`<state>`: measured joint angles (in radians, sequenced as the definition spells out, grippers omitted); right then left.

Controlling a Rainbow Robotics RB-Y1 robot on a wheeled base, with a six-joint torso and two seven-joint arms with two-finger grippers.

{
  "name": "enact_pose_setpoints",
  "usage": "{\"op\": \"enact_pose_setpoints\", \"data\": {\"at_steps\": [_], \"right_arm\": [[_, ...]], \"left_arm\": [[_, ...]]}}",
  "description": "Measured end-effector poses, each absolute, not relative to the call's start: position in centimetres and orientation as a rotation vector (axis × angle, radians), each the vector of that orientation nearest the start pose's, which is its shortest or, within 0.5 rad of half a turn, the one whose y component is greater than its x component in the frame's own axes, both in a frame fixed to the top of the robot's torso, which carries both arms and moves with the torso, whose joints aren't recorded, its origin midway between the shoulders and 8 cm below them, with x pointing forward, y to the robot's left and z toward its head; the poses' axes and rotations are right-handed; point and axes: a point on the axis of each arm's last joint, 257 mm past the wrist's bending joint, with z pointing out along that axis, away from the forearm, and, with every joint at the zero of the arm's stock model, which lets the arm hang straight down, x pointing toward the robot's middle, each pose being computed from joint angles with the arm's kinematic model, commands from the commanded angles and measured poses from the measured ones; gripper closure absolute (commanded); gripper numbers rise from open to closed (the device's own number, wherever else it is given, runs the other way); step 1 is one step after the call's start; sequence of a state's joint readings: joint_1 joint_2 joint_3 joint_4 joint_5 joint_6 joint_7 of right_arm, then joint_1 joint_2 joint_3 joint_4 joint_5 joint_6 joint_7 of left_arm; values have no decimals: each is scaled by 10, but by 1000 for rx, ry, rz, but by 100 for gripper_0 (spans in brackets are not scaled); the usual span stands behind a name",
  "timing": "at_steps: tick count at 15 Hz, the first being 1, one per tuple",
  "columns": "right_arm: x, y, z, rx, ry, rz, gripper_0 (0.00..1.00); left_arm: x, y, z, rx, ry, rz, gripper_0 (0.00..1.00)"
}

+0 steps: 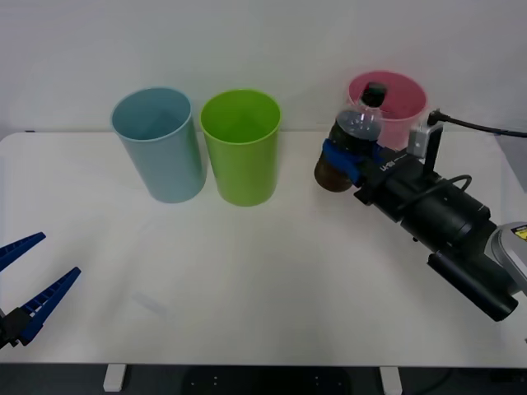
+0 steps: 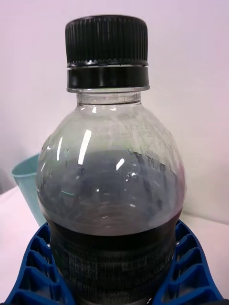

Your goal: Grasp the object on the table and drop it into the matching bin: aluminum can to the light blue bin, PET bottle to the pink bin.

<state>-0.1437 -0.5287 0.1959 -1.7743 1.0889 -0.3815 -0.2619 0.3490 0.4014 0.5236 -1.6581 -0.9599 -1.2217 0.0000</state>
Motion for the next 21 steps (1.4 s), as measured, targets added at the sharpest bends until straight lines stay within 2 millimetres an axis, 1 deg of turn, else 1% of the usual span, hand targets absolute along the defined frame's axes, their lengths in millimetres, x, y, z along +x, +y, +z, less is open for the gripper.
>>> {"op": "enact_pose_setpoints", "data": {"at_steps": [4,9,12,14,17,19,21], "right_arm": [[508,-129,-48,-391,1341,728,100],[525,-143,0,-389,1284,680,100],[536,-155,22,-372,1263,643,100],[548,-165,30,-375,1261,607,100],[576,-183,43,-377,1264,535,100],[594,-195,48,-368,1269,492,100],[610,-206,48,-358,1281,453,100]], "left_arm": [[342,330,-169,465,1441,-567,0],[342,330,-169,465,1441,-567,0],[342,330,-169,465,1441,-567,0],[342,330,-169,465,1441,-567,0],[342,330,-169,465,1441,-567,0],[342,330,-169,465,1441,-567,0],[342,330,-169,465,1441,-567,0]]}}
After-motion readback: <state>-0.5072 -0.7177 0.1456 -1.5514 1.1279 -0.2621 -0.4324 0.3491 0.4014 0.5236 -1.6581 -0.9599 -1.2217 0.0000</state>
